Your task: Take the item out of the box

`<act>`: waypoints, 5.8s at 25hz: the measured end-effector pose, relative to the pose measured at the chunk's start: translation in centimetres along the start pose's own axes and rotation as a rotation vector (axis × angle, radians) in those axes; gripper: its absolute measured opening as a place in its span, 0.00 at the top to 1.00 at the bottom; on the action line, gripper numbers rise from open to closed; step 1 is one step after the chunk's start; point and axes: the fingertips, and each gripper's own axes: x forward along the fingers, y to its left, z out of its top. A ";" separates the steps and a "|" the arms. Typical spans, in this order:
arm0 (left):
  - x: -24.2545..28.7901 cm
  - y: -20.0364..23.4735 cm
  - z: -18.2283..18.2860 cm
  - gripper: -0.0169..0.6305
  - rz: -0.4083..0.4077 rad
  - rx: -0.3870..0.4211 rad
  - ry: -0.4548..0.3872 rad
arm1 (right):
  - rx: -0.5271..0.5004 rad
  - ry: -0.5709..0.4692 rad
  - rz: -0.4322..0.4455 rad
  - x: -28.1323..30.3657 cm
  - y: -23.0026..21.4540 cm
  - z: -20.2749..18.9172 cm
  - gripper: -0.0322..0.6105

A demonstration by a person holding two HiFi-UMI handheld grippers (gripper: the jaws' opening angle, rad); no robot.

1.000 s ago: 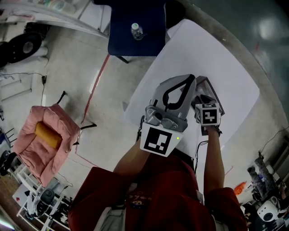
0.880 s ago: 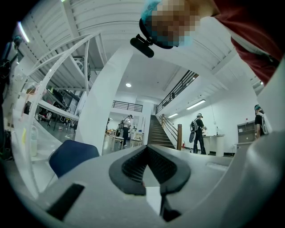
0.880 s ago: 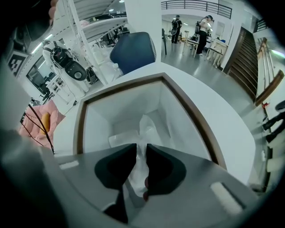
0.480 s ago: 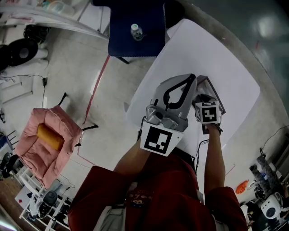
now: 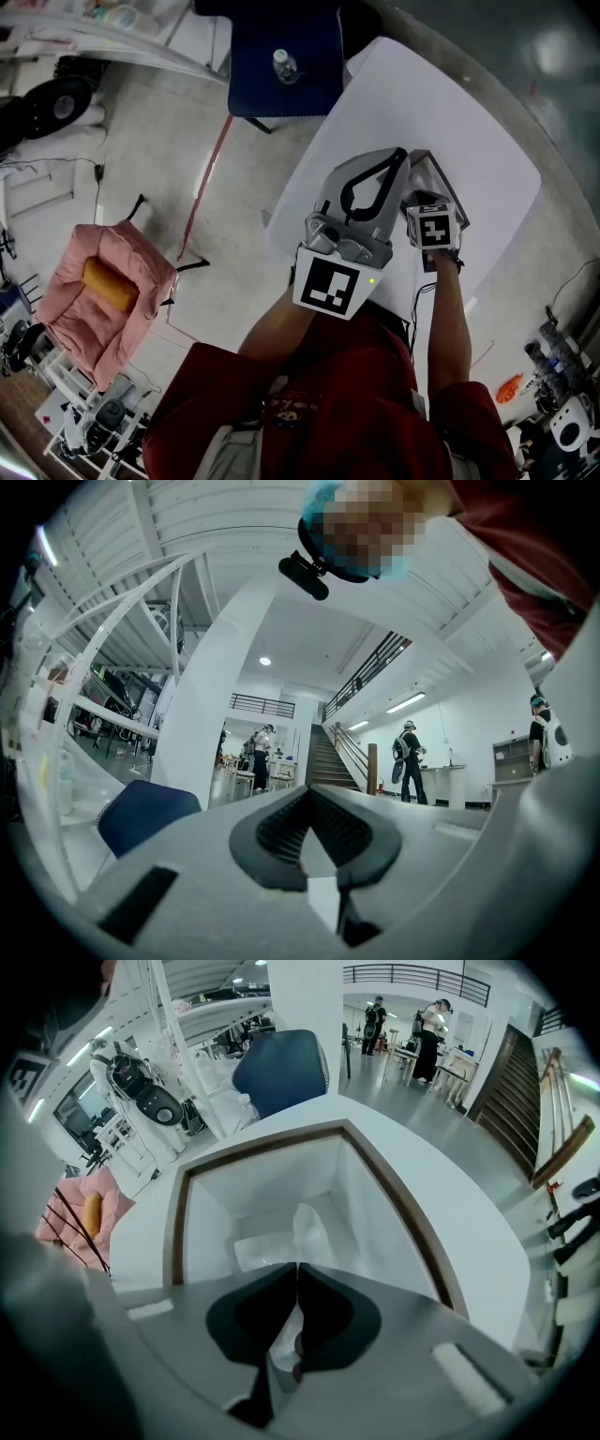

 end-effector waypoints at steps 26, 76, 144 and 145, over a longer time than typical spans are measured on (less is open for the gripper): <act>-2.5 -6.2 3.8 0.97 0.022 0.086 -0.057 | 0.026 -0.240 0.005 -7.1 -0.8 1.4 0.94; -10.2 -18.3 9.1 0.97 0.140 0.202 -0.161 | -0.001 -0.878 0.018 -31.7 0.8 -0.4 0.94; -13.7 -20.2 7.9 0.97 0.086 0.255 -0.191 | -0.009 -1.540 -0.213 -44.1 3.5 -4.3 0.94; -13.7 -20.2 7.8 0.97 0.087 0.255 -0.189 | -0.005 -1.539 -0.211 -44.1 3.5 -4.3 0.94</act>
